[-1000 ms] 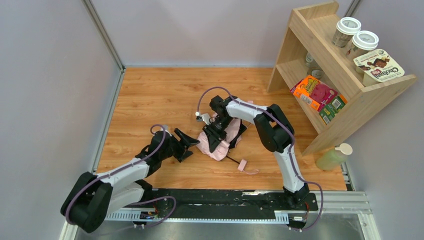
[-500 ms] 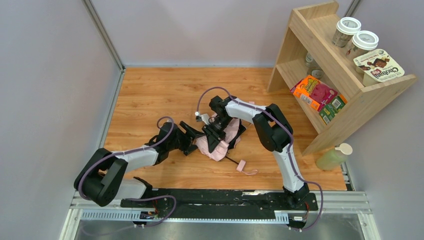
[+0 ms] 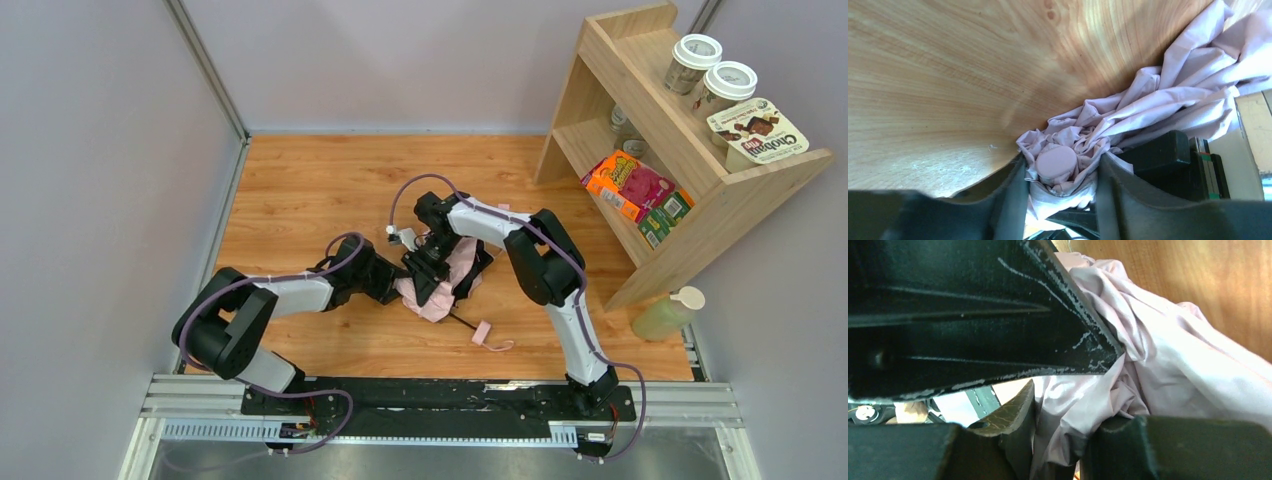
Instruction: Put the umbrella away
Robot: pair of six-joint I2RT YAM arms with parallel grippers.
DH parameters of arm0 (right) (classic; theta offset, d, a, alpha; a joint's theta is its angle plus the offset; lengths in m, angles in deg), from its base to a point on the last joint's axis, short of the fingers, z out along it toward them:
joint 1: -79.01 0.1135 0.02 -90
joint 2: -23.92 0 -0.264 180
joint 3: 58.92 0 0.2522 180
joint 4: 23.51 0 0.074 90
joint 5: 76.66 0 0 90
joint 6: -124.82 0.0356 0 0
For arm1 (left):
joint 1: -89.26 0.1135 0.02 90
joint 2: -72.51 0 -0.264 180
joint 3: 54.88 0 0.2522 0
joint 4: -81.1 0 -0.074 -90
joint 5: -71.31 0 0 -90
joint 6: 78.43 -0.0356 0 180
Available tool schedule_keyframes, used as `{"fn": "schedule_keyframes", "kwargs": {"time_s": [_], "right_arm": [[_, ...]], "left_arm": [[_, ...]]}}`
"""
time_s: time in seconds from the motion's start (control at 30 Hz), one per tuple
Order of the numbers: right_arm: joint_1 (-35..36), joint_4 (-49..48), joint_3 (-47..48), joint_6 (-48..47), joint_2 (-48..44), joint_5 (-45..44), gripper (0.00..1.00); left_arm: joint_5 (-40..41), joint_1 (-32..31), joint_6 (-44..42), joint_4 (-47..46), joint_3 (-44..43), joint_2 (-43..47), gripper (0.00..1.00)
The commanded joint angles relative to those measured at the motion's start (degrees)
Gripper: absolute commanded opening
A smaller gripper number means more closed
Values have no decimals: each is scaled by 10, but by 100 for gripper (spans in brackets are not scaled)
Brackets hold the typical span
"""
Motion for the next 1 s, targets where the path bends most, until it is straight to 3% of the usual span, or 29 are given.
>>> {"fn": "schedule_keyframes", "kwargs": {"time_s": [0.0,0.17,0.27,0.3,0.43,0.5,0.57,0.67,0.8,0.97], "right_arm": [[36,-58,-5,-30,9,-13,0],[40,-84,-8,-4,1,-12,1],[40,-100,-9,45,-29,-59,21],[40,-100,-10,57,-44,-79,38],[40,-85,-15,109,-122,-166,70],[42,-68,-23,120,-169,-206,95],[52,-61,-46,127,-220,-252,100],[94,-100,-105,153,-291,-385,100],[191,-281,-264,139,-383,-588,100],[291,-441,-325,56,-360,-751,100]], "left_arm": [[67,-7,16,26,23,-41,40],[84,-12,-15,44,25,-27,10],[76,-13,-23,36,37,-34,0],[74,-13,-23,33,40,-35,0],[78,-15,-17,9,69,-34,0],[83,-15,-19,8,81,-19,0],[84,-15,-16,18,85,1,0],[88,-15,-24,65,73,35,0],[102,-15,-23,112,60,59,0],[94,-15,-13,132,52,57,0]]}}
